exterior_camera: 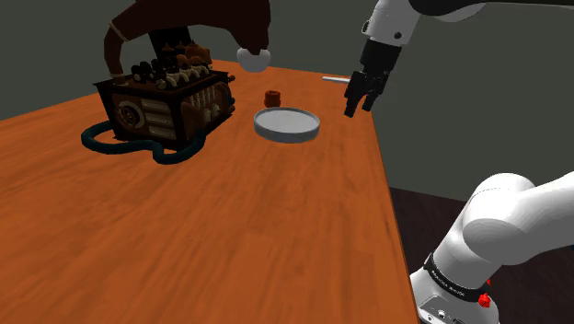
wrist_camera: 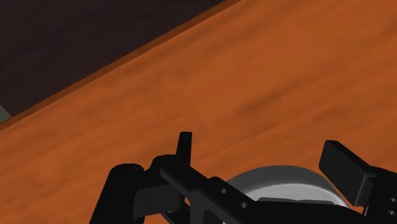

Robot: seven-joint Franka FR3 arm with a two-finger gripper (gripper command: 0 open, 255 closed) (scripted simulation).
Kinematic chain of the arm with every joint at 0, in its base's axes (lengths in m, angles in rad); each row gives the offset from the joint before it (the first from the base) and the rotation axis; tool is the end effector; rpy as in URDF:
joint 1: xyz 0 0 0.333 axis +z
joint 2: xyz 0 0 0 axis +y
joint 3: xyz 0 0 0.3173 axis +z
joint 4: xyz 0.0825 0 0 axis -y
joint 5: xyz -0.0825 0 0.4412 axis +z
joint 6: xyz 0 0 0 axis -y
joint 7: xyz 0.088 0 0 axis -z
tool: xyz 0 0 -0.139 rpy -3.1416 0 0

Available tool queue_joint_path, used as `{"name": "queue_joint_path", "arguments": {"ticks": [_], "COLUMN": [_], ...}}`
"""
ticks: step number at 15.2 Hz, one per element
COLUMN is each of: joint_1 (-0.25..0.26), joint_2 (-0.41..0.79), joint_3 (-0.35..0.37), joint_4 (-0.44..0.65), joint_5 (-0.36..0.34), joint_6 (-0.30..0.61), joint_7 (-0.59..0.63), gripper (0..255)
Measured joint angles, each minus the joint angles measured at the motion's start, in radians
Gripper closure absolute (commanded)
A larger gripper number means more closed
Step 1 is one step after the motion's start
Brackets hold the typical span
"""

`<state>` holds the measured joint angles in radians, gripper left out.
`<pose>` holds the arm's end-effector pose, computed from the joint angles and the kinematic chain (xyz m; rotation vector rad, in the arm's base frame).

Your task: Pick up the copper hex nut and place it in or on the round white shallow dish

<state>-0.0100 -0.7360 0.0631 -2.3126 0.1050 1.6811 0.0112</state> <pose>0.3909 0.0381 0.5740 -3.0724 -0.0332 -0.1568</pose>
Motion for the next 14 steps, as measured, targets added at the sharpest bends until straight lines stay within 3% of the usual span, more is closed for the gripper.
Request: {"name": "queue_joint_path", "arguments": {"ticks": [3,14], "joint_1": [-0.001,-0.011], "joint_2": [0.047,0.477], "joint_3": [-0.001,-0.01], "joint_4": [0.025,0.342], "joint_5": [-0.004,-0.041], "joint_6": [0.022,0.135], "joint_7": [-0.008,-0.075], "gripper": [0,0]}}
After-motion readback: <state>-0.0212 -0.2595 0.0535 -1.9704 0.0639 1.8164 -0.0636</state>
